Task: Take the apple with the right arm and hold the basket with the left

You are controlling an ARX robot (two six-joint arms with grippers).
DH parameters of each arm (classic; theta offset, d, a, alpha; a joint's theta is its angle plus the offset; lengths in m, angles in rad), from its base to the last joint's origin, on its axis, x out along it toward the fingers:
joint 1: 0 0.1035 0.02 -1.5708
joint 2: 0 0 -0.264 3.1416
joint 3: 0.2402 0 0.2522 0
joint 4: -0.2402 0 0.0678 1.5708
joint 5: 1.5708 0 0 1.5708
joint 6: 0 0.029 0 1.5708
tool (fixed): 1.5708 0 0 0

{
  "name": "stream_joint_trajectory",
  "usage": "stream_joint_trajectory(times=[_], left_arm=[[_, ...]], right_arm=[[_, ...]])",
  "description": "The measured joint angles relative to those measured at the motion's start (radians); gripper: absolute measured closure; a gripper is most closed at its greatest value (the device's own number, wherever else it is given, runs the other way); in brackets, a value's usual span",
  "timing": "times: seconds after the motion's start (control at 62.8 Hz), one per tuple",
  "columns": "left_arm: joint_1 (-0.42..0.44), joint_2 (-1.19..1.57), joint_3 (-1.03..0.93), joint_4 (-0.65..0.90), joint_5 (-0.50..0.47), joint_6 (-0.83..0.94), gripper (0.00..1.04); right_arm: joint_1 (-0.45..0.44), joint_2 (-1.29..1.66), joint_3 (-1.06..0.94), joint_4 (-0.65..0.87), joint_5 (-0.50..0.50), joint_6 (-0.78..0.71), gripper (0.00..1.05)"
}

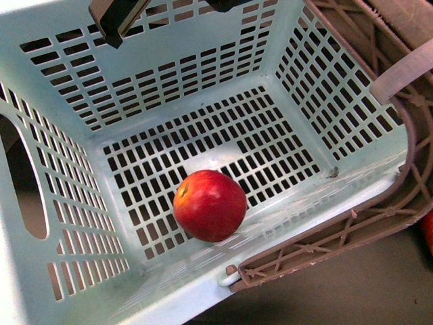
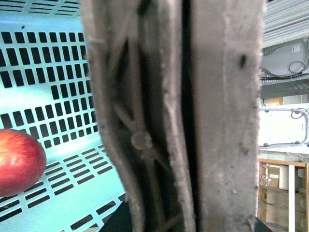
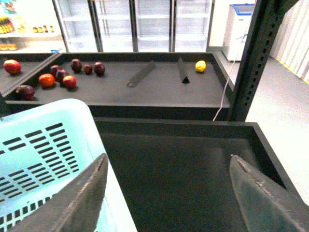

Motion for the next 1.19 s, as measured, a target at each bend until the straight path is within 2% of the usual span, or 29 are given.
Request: stream_joint_trajectory(times=[0.255, 0.319, 0.382, 1.083, 1.195], left_arm=[[0.000, 0.000, 0.000, 0.000, 0.010, -0.002, 0.90], [0.000, 0.000, 0.000, 0.000, 0.006, -0.004, 0.90], [0.000, 0.000, 0.000, 0.000, 0.006, -0.002, 0.90], [0.000, 0.000, 0.000, 0.000, 0.003, -0.002, 0.90], [0.000, 0.000, 0.000, 0.000, 0.003, -0.002, 0.90]], right_arm=[[-0.043, -0.113, -0.143, 0.018, -0.041, -0.001, 0.82], [-0.087, -0.143, -0.170, 0.017, -0.101, -0.001, 0.93], [-0.111, -0.172, -0.192, 0.013, -0.106, -0.003, 1.03], [-0.117, -0.490, -0.335, -0.165, -0.110, -0.002, 1.03], [-0.117, -0.518, -0.354, -0.151, -0.110, -0.002, 1.03]])
